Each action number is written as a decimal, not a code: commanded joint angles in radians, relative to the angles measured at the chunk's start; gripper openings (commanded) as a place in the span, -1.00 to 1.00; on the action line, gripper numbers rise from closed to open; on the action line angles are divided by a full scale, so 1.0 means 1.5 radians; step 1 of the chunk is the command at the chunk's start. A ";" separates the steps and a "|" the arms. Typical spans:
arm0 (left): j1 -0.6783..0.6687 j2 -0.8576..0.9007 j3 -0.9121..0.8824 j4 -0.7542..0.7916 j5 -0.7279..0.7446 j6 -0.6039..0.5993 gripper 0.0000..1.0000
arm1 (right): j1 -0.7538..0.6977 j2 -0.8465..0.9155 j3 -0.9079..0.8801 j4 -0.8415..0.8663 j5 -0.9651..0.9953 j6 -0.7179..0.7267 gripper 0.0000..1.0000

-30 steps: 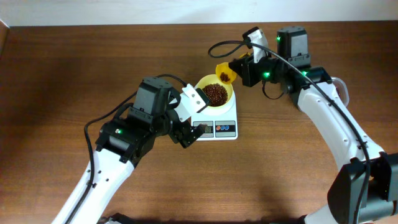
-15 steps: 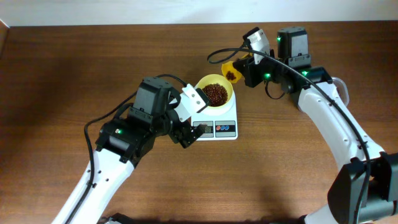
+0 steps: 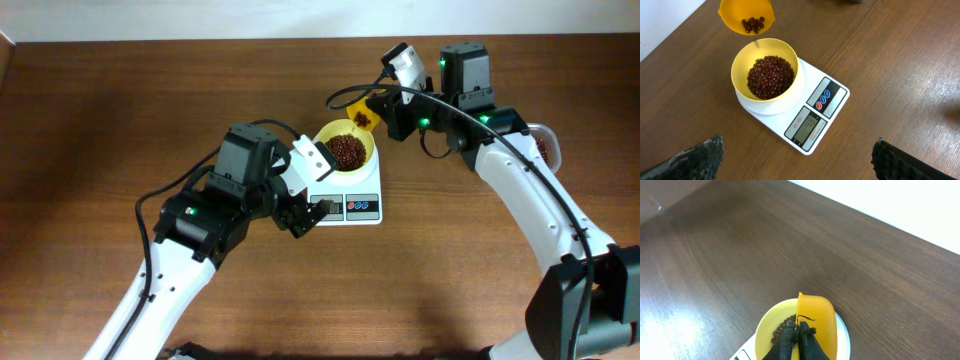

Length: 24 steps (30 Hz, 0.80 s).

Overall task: Scoop item into bowl and weigh 50g on scale
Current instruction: 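Tilt the scoop with the right gripper, trickling beans into the bowl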

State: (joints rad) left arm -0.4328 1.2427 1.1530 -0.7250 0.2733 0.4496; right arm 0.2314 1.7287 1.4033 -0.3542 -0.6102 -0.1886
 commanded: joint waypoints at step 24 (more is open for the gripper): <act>-0.001 -0.005 -0.002 -0.001 0.007 0.006 0.97 | 0.017 -0.002 0.003 -0.010 -0.011 -0.074 -0.92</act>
State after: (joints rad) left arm -0.4328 1.2427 1.1530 -0.7250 0.2733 0.4496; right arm 0.2459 1.7287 1.4033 -0.3714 -0.6209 -0.2821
